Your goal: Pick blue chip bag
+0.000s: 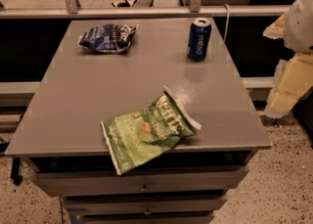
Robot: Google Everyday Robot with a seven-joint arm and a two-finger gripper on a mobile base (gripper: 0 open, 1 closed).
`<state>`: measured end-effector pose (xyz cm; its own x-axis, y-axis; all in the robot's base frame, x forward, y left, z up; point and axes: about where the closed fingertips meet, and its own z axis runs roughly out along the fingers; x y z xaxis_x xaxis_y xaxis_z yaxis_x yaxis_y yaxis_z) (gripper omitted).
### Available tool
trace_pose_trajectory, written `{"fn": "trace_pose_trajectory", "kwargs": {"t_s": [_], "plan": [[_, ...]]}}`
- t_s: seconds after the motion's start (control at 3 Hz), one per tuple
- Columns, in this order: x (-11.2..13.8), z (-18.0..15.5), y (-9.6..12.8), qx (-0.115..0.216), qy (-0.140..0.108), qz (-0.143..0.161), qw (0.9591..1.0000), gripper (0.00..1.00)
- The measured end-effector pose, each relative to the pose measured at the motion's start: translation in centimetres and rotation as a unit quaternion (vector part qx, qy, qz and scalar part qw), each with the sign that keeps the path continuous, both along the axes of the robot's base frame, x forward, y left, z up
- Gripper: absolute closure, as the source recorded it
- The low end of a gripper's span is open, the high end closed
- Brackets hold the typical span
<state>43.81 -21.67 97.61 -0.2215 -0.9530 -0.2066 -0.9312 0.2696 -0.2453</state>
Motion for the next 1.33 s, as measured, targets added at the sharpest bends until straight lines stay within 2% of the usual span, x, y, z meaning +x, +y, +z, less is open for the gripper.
{"fn": "trace_pose_trajectory", "kwargs": {"t_s": [0.33,0.67,1.0,1.33], "plan": [[0.0,0.0,0.0,0.000,0.000,0.000,1.0000,0.00],[1.0,-0.2,0.8,0.009,-0.008,0.006,0.9999,0.00],[4.9,-1.3,2.8,0.039,-0.035,0.024,0.9983,0.00],[10.8,-2.2,6.9,0.095,-0.077,0.056,0.9909,0.00]]}}
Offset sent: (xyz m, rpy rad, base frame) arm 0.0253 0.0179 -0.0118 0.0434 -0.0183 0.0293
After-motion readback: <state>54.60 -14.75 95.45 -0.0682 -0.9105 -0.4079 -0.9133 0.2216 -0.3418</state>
